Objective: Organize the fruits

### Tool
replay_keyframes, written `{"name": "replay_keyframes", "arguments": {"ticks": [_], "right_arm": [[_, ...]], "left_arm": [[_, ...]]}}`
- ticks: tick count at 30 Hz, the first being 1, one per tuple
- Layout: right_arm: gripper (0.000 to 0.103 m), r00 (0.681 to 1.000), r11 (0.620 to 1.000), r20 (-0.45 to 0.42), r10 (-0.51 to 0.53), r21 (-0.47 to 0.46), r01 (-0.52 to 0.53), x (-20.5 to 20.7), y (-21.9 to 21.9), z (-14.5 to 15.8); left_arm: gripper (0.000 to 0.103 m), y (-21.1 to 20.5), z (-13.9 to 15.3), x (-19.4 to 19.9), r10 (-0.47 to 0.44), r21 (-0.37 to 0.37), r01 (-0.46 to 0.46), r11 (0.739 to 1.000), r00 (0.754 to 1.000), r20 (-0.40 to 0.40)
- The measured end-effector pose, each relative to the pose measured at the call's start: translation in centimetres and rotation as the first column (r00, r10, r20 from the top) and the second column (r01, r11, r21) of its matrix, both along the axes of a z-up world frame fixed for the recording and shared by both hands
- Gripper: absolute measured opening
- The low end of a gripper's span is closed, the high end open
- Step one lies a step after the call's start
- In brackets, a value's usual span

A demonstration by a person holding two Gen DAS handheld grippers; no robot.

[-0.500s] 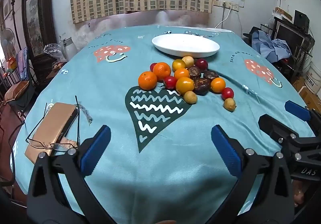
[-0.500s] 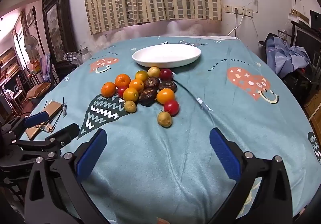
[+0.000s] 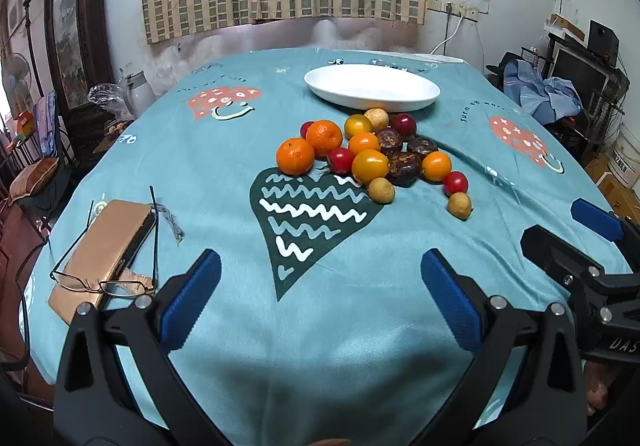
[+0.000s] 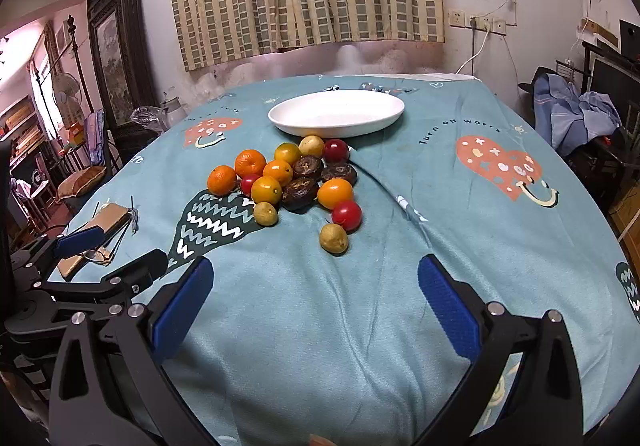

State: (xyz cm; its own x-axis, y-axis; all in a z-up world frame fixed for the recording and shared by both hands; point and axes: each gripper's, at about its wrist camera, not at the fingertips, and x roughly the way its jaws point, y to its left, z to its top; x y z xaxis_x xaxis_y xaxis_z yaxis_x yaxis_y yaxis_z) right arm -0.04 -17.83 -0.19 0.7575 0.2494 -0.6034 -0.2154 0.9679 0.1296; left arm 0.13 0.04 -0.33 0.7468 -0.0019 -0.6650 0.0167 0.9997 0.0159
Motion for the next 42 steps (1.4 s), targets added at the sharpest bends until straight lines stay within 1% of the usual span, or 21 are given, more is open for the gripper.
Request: {"name": "replay_keyframes", "arguments": {"ticks": [17,24,42], "right_arm": [[0.102,1.000,1.000,-0.008,0.002,0.003,-0.002,0.00,0.04,-0.07],[0.102,1.000,1.000,-0.007,0.003,0.006,-0.003,-0.32,0.11,0.25],[0.102,1.000,1.000,-0.010,0.006,0.011,-0.006,-0.10,0.10,-0.09]], "left_arm": [[0.101,-0.16,-0.62,0.06,0.000,-0.006,0.000,1.000,1.000,-0.021],[0.101,-0.15,-0.62,0.08,0.000,-0.006,0.000,1.000,1.000,-0.021],[0.101,-0.18,-0.78,0.10,-0.002,-0.008,0.002,1.000,1.000,-0.025]]}}
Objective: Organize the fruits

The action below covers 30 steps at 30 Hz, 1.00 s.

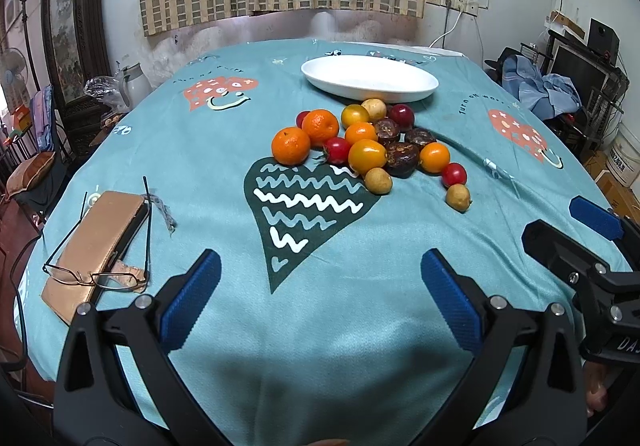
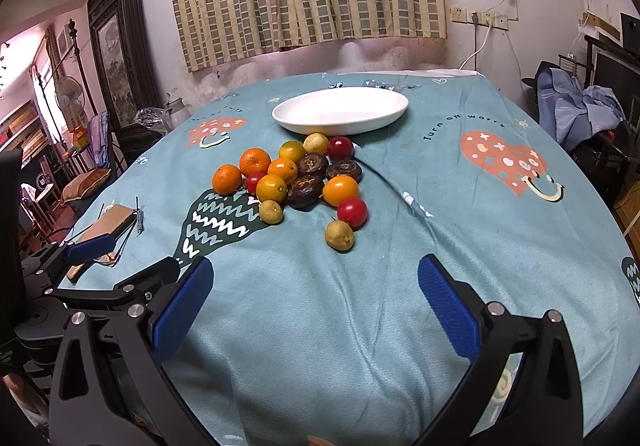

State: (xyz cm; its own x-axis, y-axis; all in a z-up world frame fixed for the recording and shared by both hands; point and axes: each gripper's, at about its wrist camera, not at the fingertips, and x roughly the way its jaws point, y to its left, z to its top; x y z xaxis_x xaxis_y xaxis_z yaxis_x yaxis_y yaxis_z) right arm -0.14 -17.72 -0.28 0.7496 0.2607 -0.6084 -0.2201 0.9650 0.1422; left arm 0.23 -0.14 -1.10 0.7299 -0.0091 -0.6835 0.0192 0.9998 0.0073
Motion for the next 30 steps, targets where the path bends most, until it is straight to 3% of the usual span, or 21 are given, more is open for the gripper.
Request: {"name": "replay_keyframes", "arguments": {"ticks": [30], "right_arm": [[0.102,1.000,1.000,-0.011,0.000,0.002,0.000,-0.31,0.72,-0.26]], "left_arm": [[0.101,-0.62,-0.73,0.02,-0.008,-0.002,0.008,1.000,1.000,-0.020]]}}
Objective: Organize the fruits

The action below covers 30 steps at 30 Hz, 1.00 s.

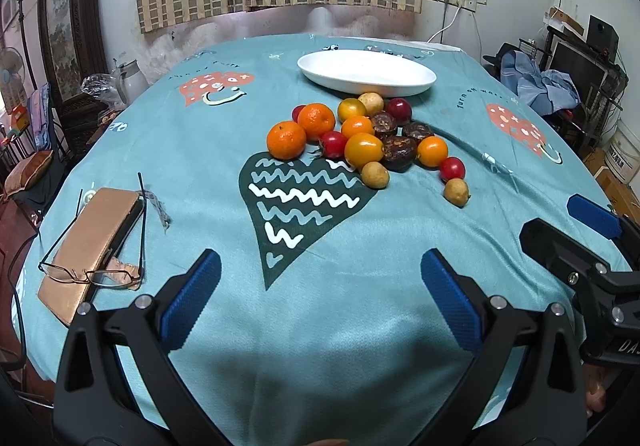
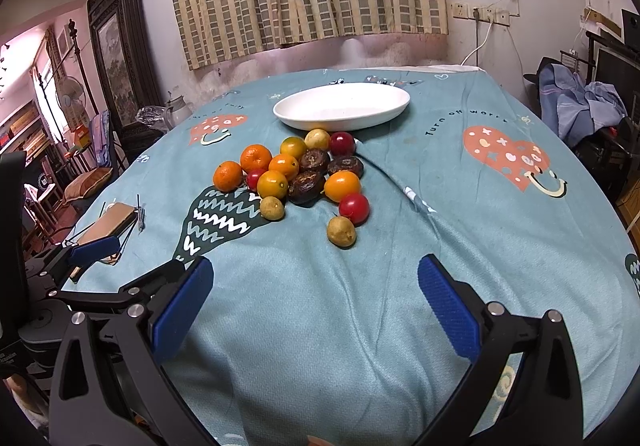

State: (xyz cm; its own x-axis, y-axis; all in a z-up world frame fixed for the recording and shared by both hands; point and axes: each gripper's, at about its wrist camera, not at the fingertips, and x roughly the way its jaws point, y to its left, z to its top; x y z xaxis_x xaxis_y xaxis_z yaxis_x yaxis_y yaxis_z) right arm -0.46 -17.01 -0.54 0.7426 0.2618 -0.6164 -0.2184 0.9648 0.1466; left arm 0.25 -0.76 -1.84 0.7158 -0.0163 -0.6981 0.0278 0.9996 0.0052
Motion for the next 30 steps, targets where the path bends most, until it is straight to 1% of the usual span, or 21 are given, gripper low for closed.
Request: {"name": "replay_keyframes", "arguments": {"ticks": [3,6,8,12,14,16,18,19,21,23,25,27,28,30], "right_arm": [[0.102,0.999,1.000,-0.045,0.014,0.023,-0.013,0.5,0.2,-0.8],[0.102,0.989,0.992,-0.117,0.092,0.095,-0.081,1.2,0.1,-1.9],[0.102,0.982,0.986,-0.139,0.126,0.126,-0.108,1.5,0.0,-2.4],[0.102,0.971,0.958,-0.130,0.203,0.230,-0.169,1.4,-0.6,-3.1],[0.102,0.971,0.946,-0.122,0.204,0.279,-0.163,1.1,-1.2,-3.3],[0.102,0.976,0.943,-0.115,0.187,0.299,-0.146,1.0,-1.7,-3.2],[0.102,0.972,0.945,-0.132,0.196,0.290,-0.151,1.2,-1.9,-3.1],[0.102,0.966,0.949,-0.149,0.210,0.270,-0.165,1.5,-1.6,-3.0],[0.102,0.954,0.955,-0.180,0.241,0.219,-0.200,2.1,-1.0,-2.7],[0.102,0.951,0.964,-0.198,0.239,0.162,-0.209,3.2,-1.2,-2.5],[0.102,0.948,0.968,-0.215,0.235,0.141,-0.207,4.6,-1.6,-2.5],[0.102,0.940,0.963,-0.235,0.247,0.164,-0.212,6.0,-2.3,-2.6],[0.102,0.940,0.965,-0.238,0.244,0.156,-0.211,6.6,-2.5,-2.7],[0.102,0.944,0.972,-0.238,0.227,0.111,-0.206,7.7,-2.6,-3.0]], "left_arm": [[0.101,0.0,-0.3,0.1,0.001,0.006,-0.001,1.000,1.000,-0.008],[0.101,0.3,-0.5,0.3,0.000,-0.001,0.000,1.000,1.000,-0.018],[0.101,0.6,-0.7,0.4,-0.012,-0.022,0.011,1.000,1.000,-0.021],[0.101,0.9,-1.2,0.6,-0.043,-0.049,0.042,0.998,0.999,-0.024],[0.101,0.7,-1.7,0.5,-0.076,-0.040,0.075,0.996,0.997,-0.022],[0.101,0.5,-2.0,0.4,-0.089,-0.030,0.088,0.996,0.996,-0.013],[0.101,0.5,-2.0,0.6,-0.098,-0.026,0.098,0.995,0.995,-0.004],[0.101,0.6,-1.8,0.9,-0.097,-0.014,0.097,0.995,0.995,0.004],[0.101,0.9,-1.4,1.8,-0.087,0.031,0.087,0.996,0.996,0.006],[0.101,1.3,-0.9,3.1,-0.090,0.065,0.090,0.994,0.996,-0.007],[0.101,1.9,-0.6,4.7,-0.102,0.071,0.103,0.992,0.994,-0.026],[0.101,2.3,-0.4,5.7,-0.120,0.066,0.122,0.990,0.992,-0.038],[0.101,2.5,-0.4,6.4,-0.126,0.062,0.128,0.990,0.991,-0.044],[0.101,2.9,-0.5,7.7,-0.114,0.064,0.117,0.991,0.992,-0.052]]}}
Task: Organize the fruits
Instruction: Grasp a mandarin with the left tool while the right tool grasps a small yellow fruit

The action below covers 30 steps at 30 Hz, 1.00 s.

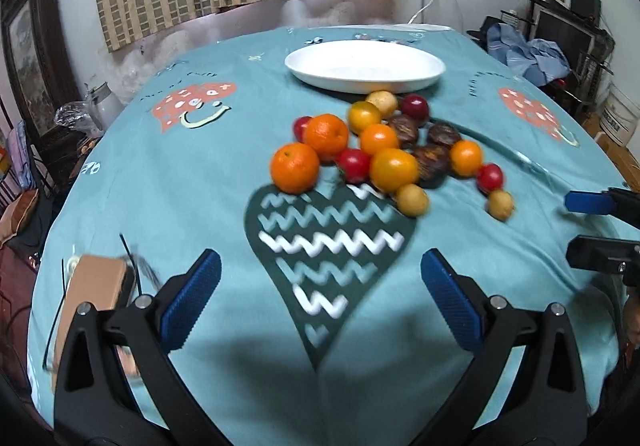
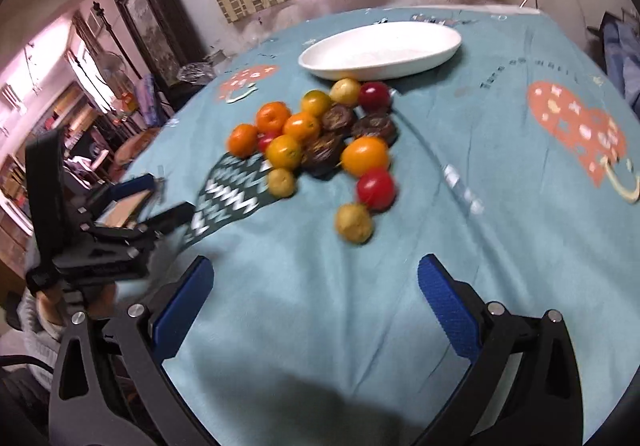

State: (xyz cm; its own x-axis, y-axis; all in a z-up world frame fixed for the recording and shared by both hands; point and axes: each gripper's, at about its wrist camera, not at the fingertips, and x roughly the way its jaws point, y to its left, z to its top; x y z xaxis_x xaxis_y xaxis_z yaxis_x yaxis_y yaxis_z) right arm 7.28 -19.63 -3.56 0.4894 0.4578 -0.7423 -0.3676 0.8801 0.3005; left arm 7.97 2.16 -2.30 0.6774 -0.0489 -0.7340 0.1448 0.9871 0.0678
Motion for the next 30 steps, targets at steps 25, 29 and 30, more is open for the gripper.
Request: {"name": "replay_keyframes", "arguments": {"ticks": [25,29,30], "right_arm": [[0.041,0.996,0.997,-0.048,0.075,0.009,-0.075,4.5,1.1,-3.4],[0.033,0.996,0.997,-0.056,0.073,0.017,-0.072,4.5,1.1,-3.5],[0.029,0.996,0.997,-0.058,0.072,0.024,-0.071,4.6,1.0,-3.5]], "left_arm": [[0.051,1.7,-4.1,11.2,-0.023,-0.023,0.020,1.000,0.993,-0.115],[0.045,1.3,-4.3,11.8,-0.045,-0.020,0.043,0.999,0.993,-0.108],[0.045,1.3,-4.3,11.9,-0.048,-0.018,0.047,0.999,0.993,-0.105]]}}
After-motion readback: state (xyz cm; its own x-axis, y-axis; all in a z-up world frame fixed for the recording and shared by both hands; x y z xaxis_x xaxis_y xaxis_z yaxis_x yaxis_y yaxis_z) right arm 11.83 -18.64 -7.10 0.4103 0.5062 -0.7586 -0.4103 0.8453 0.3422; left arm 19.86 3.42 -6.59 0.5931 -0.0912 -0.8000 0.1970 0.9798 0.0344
